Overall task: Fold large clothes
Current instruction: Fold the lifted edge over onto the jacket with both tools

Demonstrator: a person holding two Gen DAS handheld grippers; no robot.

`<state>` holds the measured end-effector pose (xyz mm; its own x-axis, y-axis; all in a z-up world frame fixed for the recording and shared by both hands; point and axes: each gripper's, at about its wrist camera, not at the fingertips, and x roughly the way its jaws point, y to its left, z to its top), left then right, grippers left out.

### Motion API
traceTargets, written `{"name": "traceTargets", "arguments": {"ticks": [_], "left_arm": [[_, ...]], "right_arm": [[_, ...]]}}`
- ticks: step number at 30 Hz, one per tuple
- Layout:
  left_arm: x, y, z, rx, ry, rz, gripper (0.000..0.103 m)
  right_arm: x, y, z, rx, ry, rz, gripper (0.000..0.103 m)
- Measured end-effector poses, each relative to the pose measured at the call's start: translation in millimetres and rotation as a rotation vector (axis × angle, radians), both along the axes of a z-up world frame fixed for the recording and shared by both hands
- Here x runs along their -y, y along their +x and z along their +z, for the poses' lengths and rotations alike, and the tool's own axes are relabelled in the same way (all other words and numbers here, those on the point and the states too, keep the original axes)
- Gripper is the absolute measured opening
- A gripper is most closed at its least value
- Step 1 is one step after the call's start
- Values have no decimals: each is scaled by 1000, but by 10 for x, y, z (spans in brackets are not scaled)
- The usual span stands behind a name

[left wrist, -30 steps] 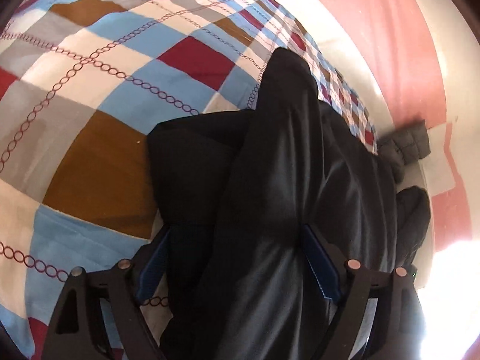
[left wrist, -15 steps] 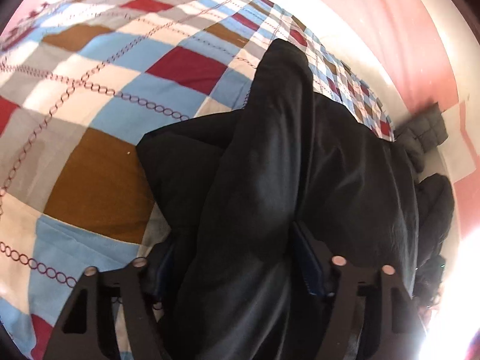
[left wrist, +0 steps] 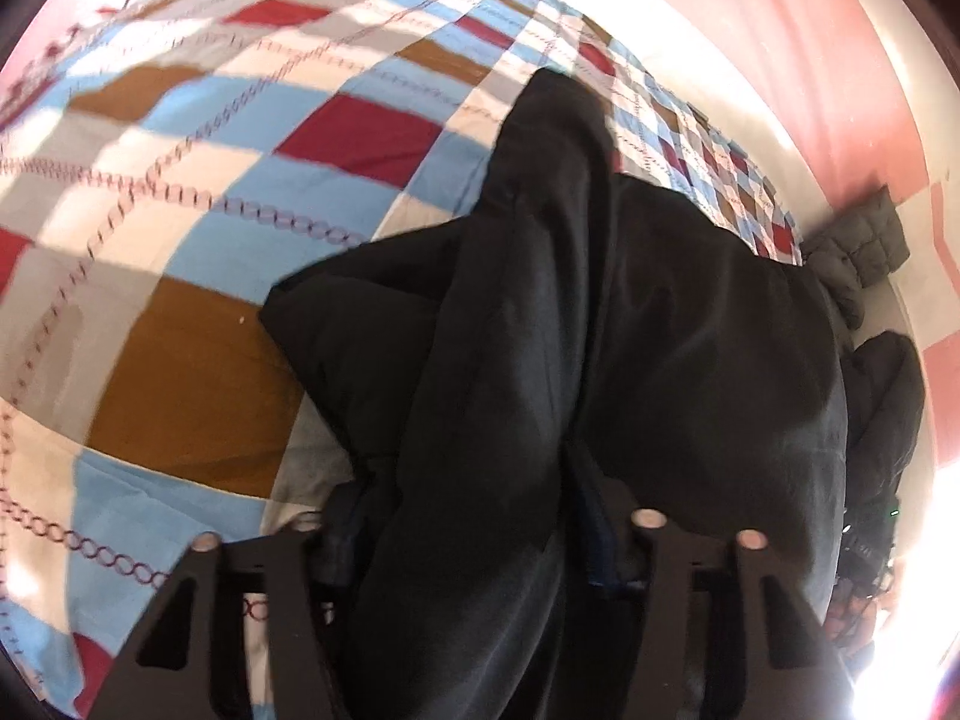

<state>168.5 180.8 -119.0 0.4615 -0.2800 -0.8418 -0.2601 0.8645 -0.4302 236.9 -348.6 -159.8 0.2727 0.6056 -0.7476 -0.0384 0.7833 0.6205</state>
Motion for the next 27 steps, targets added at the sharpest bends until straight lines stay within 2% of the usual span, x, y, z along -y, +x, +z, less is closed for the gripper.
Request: {"name": "traceTargets", "arguments": {"ticks": [1, 2, 6, 11, 14, 20, 27], "left_arm": [[28, -13, 61, 9, 15, -6, 40], [56, -39, 137, 23, 32, -16, 37], [33, -163, 418, 77, 23, -15, 30], [69, -310, 849, 181, -2, -51, 29], [115, -366, 1028, 213, -9, -70, 28], [166, -473, 1278, 258, -21, -92, 28], [131, -447, 1365, 273, -12, -99, 28]], "right_arm": [[-16, -35, 64, 14, -13, -3, 46], [-44, -80, 149, 32, -34, -6, 42], [-39, -191, 348, 74, -54, -25, 36], [-95, -357, 796, 166, -42, -27, 34], [-224, -406, 1009, 199, -50, -10, 34], [-200, -557, 1129, 219, -42, 0, 34], [-222, -599, 1221, 237, -29, 6, 34]]}}
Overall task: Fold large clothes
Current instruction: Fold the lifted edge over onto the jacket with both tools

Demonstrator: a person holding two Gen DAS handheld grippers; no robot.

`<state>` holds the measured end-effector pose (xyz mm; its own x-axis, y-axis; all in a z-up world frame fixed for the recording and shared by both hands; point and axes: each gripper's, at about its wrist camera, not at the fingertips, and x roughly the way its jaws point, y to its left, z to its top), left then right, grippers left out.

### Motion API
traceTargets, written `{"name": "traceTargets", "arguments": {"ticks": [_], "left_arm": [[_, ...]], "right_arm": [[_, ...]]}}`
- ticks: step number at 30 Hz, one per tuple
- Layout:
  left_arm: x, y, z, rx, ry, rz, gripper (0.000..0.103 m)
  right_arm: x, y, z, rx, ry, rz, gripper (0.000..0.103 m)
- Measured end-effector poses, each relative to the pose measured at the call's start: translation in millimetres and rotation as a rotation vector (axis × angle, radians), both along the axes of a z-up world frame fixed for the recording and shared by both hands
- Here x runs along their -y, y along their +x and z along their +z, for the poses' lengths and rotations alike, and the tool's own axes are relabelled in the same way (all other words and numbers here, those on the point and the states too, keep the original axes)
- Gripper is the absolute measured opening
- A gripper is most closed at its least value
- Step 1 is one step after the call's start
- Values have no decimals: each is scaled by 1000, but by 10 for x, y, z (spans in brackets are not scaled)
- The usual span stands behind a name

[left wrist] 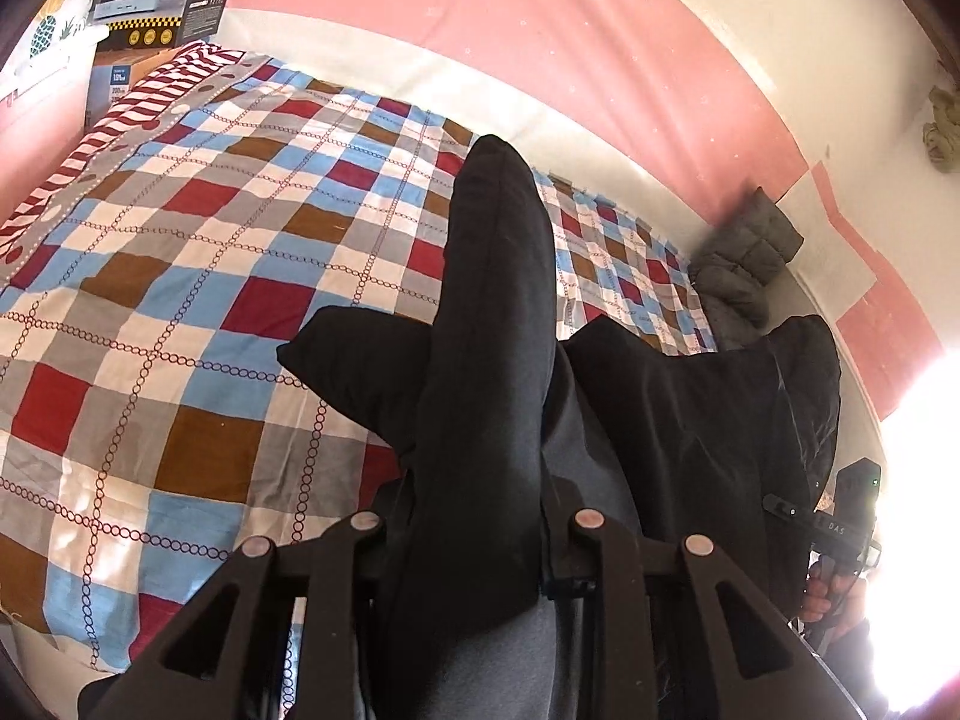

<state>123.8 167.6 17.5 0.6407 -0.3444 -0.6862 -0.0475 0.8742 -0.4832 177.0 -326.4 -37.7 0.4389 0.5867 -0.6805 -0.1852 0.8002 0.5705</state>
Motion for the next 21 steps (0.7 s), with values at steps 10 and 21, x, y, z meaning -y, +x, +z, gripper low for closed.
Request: {"name": "traceTargets", "arguments": {"ticks": [10, 21], "left_arm": [[-220, 249, 146, 26, 29, 16, 28], [-878, 941, 442, 87, 68, 88, 28]], "right_arm": [[-289, 273, 143, 30, 28, 28, 34], [-932, 1051, 280, 65, 102, 59, 34]]}}
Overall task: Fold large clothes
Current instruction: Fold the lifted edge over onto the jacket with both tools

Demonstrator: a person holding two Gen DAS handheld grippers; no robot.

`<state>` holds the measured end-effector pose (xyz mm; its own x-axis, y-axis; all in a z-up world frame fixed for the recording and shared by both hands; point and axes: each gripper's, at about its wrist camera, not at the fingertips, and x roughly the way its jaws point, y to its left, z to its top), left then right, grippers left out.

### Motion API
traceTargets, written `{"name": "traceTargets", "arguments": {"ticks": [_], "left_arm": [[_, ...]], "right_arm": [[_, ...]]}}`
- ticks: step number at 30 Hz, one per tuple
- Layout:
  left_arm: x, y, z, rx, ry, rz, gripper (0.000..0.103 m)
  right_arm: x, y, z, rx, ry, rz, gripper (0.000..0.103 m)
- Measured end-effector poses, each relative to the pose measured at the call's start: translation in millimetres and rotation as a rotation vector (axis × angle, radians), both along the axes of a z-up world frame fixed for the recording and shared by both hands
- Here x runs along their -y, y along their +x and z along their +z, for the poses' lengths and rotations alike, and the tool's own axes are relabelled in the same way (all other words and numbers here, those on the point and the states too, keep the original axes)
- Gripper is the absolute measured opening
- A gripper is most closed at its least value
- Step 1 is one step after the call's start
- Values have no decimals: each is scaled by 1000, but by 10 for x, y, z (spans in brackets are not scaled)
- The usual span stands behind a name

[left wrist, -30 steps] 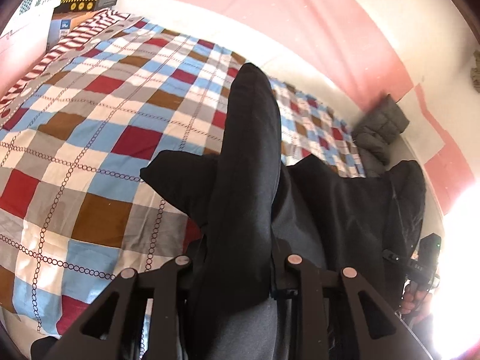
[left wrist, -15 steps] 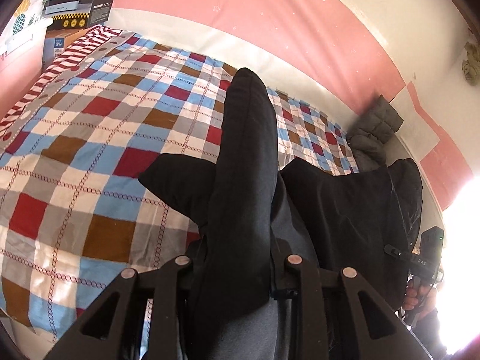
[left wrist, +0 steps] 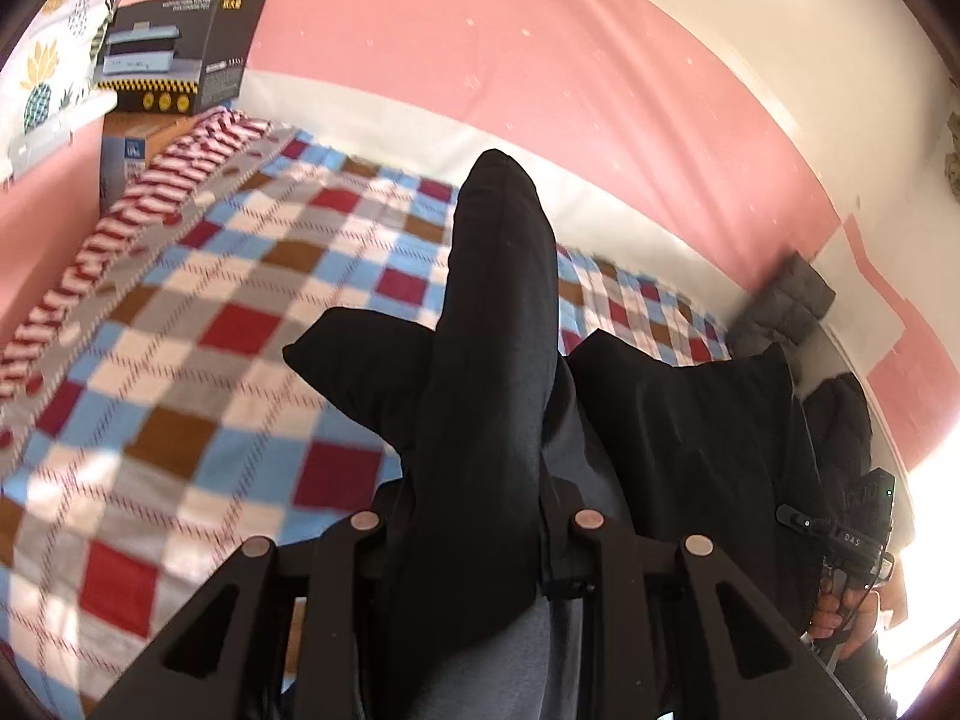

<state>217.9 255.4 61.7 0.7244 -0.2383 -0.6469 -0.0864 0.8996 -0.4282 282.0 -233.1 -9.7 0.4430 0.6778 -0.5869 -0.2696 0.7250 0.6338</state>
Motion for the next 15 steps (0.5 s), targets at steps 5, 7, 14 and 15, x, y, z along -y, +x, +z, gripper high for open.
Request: {"name": "traceTargets", "arguments": {"ticks": [5, 7, 14, 15], "left_arm": [[-316, 418, 29, 8, 24, 24, 28], [-422, 593, 7, 8, 33, 31, 28], [-758, 1227, -213, -7, 36, 46, 28], [-807, 1314, -266, -12, 32, 51, 28]], "right_arm": [[-333, 424, 19, 7, 5, 13, 34], [-428, 567, 7, 6, 6, 15, 34], [-755, 1174, -210, -27, 0, 18, 34], [-797, 1265, -257, -33, 1, 16, 34]]}}
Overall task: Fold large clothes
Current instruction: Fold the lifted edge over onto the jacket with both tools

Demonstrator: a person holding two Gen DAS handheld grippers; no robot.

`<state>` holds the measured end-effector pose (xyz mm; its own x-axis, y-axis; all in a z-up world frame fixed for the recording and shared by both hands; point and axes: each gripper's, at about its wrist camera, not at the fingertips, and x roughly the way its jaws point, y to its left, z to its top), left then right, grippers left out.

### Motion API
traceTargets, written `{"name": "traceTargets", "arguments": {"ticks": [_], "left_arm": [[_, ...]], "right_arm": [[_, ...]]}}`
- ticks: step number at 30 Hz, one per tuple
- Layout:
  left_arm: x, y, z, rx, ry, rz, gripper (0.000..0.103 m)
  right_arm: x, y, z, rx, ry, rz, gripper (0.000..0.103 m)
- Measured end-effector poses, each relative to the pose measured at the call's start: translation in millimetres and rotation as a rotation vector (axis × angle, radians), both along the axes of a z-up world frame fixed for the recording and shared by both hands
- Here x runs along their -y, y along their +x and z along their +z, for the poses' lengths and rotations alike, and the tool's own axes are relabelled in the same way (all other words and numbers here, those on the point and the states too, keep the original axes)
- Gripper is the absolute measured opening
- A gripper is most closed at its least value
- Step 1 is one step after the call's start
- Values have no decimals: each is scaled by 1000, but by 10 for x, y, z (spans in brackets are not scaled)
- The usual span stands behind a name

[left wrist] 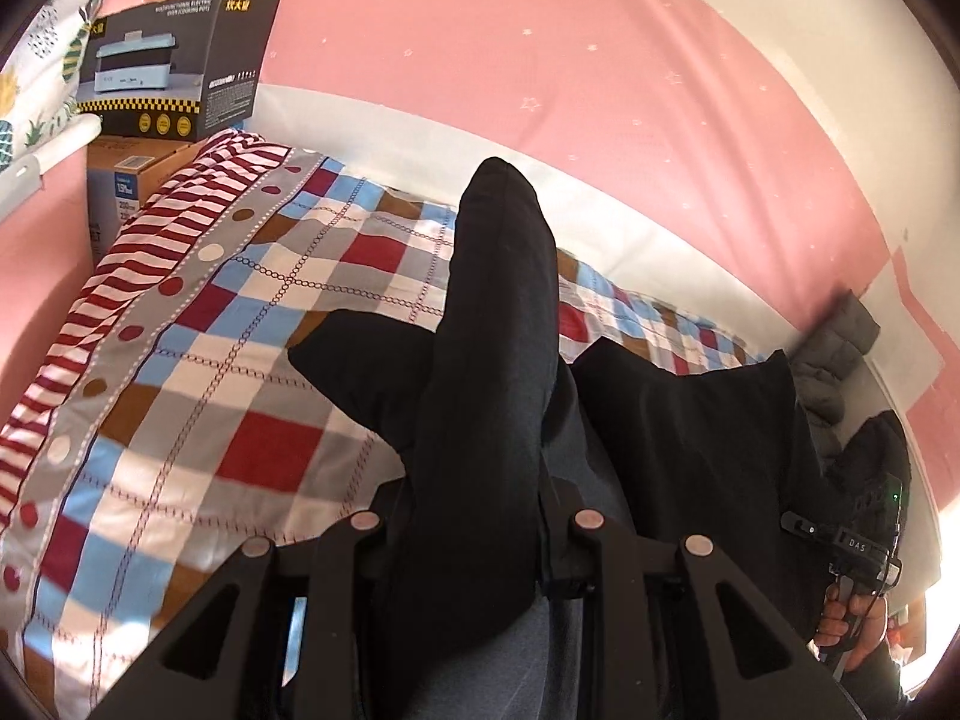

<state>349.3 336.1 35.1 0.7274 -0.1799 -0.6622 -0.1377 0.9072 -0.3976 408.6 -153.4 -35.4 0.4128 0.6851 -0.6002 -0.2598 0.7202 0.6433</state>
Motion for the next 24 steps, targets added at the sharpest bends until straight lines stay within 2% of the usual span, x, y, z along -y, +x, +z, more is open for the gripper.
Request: {"name": "traceTargets", "arguments": {"ticks": [5, 9, 12, 13, 16, 20, 22, 24], "left_arm": [[-211, 337, -301, -7, 5, 10, 29], [-490, 498, -704, -55, -4, 69, 30], [-678, 543, -1124, -134, -6, 104, 34], [-703, 537, -1245, -148, -8, 106, 39], [-765, 501, -1455, -134, -30, 128, 50], [-874, 402, -1452, -120, -109, 152, 54], [-902, 310, -1356, -111, -113, 160, 54], [-936, 160, -1204, -77, -91, 187, 53]], "right_arm": [[-162, 335, -225, -15, 4, -1, 35], [-132, 545, -598, -83, 2, -44, 38], [-25, 593, -907, -143, 0, -67, 46], [4, 588, -987, -152, 3, -71, 52], [57, 576, -1114, -171, 40, -81, 63], [113, 525, -1002, -172, 12, -101, 67], [158, 500, -905, -154, -29, -111, 67], [207, 425, -741, -97, -102, -134, 67]]}}
